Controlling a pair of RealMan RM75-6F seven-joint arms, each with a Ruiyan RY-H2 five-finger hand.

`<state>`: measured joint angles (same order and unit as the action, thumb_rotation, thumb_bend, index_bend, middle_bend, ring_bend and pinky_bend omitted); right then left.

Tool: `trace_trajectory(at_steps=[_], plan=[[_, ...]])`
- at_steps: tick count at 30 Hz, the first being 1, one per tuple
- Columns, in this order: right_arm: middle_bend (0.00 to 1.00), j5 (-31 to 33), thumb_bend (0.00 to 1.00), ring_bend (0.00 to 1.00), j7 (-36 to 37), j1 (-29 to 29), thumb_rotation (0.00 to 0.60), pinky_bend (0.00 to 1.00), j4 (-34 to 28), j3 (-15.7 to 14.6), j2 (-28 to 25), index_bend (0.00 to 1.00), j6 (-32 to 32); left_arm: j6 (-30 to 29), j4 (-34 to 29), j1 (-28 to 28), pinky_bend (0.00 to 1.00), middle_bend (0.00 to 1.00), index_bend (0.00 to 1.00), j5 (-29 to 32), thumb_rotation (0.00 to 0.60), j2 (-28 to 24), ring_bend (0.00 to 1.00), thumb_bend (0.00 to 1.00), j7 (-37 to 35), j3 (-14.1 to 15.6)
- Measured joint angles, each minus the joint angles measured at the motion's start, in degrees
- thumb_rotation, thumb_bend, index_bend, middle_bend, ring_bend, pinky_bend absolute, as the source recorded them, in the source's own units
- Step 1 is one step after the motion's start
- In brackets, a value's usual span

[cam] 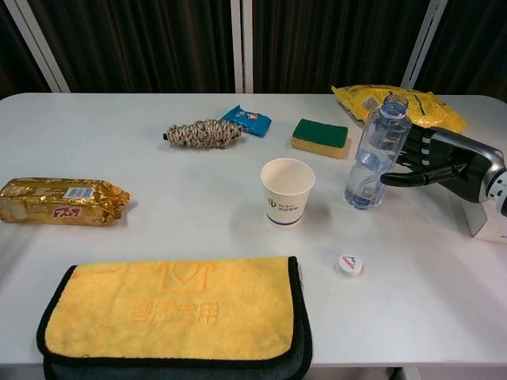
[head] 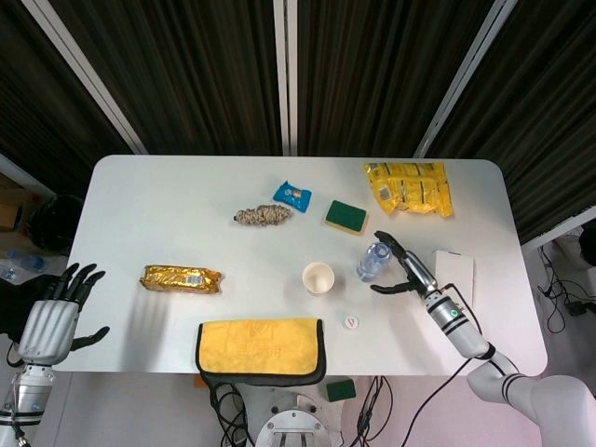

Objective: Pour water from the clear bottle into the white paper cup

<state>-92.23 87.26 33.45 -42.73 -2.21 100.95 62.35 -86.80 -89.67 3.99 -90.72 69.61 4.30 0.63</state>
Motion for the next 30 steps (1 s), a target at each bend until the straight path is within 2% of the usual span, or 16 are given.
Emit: trace_trajectory(at_steps=[18, 25, 30], plan=[[0.00, -0.18, 0.06, 0.00, -2.00, 1.35, 0.600, 0.00, 1.56, -0.15, 1.12, 0.00, -0.82, 0.16, 0.41, 0.11, 0.19, 0.11, 0.16, 0.02, 0.600, 0.11, 0.05, 0.04, -0.10, -0.04], [0.06, -0.08, 0.08, 0.00, -3.24, 2.19, 0.600, 0.00, 1.78, 0.04, 1.72, 0.00, -1.49, 0.27, 0.69, 0.01, 0.19, 0.11, 0.16, 0.32, 0.600, 0.16, 0.05, 0.04, -0.43, -0.01], [0.09, 0.31, 0.09, 0.00, -3.65, 2.52, 0.600, 0.00, 1.74, 0.19, 1.99, 0.07, -2.22, 0.18, 0.74, 0.01, 0.19, 0.11, 0.16, 0.19, 0.600, 0.05, 0.05, 0.04, -0.45, 0.00]])
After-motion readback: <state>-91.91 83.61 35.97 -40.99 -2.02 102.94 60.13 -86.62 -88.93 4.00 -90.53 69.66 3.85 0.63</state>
